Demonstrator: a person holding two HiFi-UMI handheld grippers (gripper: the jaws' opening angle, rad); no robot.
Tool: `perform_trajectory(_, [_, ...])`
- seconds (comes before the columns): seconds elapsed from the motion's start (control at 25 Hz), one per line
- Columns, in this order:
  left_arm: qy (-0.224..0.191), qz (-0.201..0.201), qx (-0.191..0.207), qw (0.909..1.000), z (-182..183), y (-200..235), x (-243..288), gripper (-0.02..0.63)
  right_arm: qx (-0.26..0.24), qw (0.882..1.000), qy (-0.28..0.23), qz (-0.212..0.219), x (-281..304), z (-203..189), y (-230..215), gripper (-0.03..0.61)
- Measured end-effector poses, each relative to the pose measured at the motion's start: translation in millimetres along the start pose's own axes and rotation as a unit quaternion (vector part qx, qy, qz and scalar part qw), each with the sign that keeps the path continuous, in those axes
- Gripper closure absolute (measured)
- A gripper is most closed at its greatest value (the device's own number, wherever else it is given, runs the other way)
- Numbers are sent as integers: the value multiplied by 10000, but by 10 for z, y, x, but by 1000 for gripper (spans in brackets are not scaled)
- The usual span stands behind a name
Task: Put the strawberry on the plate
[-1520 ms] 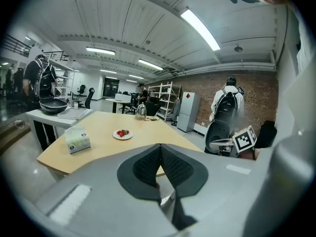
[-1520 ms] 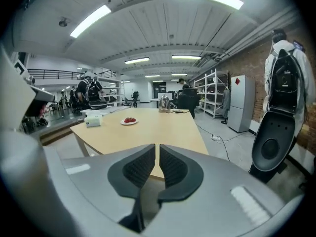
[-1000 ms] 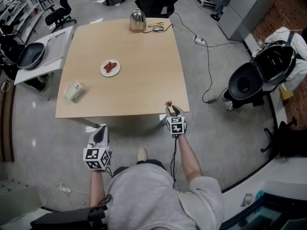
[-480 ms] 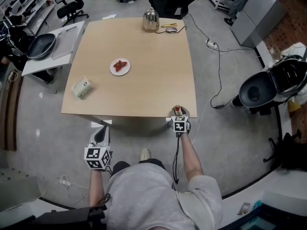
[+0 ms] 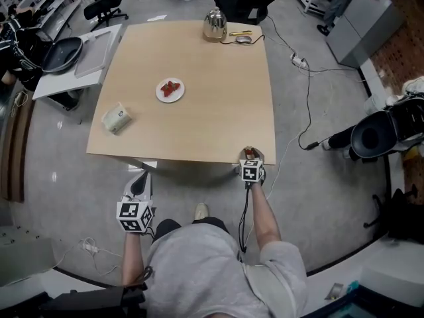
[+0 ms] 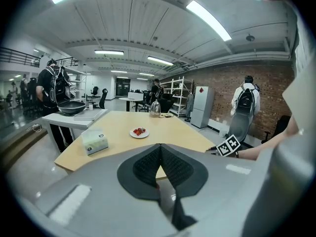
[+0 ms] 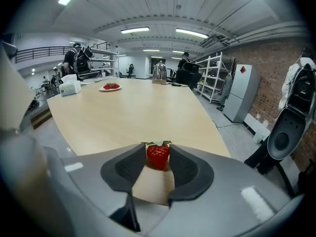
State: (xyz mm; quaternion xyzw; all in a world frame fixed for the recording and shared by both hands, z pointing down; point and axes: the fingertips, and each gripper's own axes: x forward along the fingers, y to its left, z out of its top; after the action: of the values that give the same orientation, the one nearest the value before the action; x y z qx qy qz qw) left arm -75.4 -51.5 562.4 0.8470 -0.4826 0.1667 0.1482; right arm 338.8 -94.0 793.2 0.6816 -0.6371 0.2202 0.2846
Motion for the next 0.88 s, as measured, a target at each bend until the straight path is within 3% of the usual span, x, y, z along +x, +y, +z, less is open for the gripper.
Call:
perform_trajectory(0.44, [-4,-165,14,9999,17,-112,92,594,196,9997,-151,76,-115,21,-9,425])
perform_trajectory(0.88, [-117,-351,28,9993,95,-224,227,594,320,9972,-630,237,-476,399,29,426])
